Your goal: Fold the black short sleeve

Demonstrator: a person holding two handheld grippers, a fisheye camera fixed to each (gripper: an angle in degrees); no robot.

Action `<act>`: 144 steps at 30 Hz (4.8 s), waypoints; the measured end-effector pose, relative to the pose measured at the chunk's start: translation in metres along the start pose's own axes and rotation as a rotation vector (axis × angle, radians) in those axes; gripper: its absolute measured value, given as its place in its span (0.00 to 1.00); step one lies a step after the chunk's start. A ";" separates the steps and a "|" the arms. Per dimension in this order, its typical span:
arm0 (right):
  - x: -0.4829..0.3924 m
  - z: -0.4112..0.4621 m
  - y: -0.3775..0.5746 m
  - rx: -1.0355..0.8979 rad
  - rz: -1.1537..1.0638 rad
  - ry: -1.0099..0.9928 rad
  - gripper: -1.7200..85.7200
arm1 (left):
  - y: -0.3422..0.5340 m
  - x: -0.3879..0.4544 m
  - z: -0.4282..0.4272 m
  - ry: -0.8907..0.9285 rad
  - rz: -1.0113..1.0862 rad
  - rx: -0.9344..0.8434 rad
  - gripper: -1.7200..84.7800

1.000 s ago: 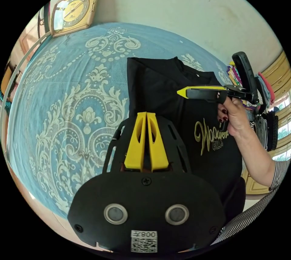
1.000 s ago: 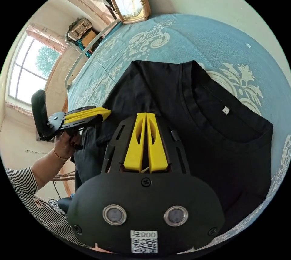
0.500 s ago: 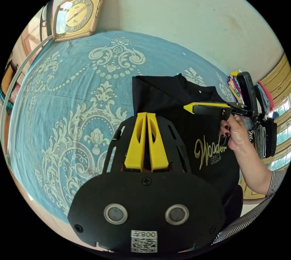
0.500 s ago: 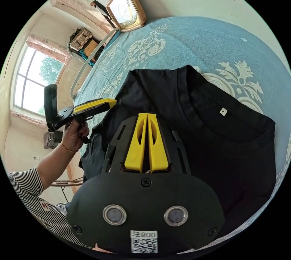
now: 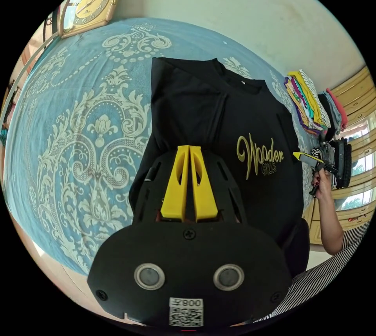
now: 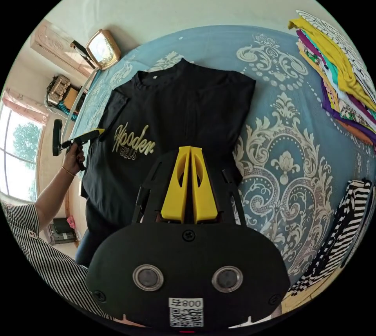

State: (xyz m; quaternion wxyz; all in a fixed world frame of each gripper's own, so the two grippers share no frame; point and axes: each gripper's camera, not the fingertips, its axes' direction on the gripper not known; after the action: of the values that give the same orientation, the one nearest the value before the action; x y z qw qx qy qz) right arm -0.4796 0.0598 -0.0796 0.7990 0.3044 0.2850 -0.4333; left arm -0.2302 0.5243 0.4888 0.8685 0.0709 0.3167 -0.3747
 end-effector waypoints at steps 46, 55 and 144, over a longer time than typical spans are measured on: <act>0.201 -0.040 0.504 0.009 0.441 -0.451 0.08 | 0.434 -0.216 -0.303 0.539 -0.423 -0.006 0.18; 0.230 -0.030 0.572 -0.014 0.498 -0.488 0.11 | 0.471 -0.246 -0.331 0.708 -0.467 0.048 0.18; 0.241 -0.005 0.636 -0.083 0.564 -0.688 0.03 | 0.490 -0.287 -0.415 1.063 -0.490 -0.031 0.07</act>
State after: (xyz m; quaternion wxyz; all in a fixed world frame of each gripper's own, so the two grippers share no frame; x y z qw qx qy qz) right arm 0.1815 0.2177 -0.1043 0.9458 0.1760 -0.0747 -0.2626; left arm -0.2440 1.1951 0.2784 0.4795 0.1612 0.7213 -0.4730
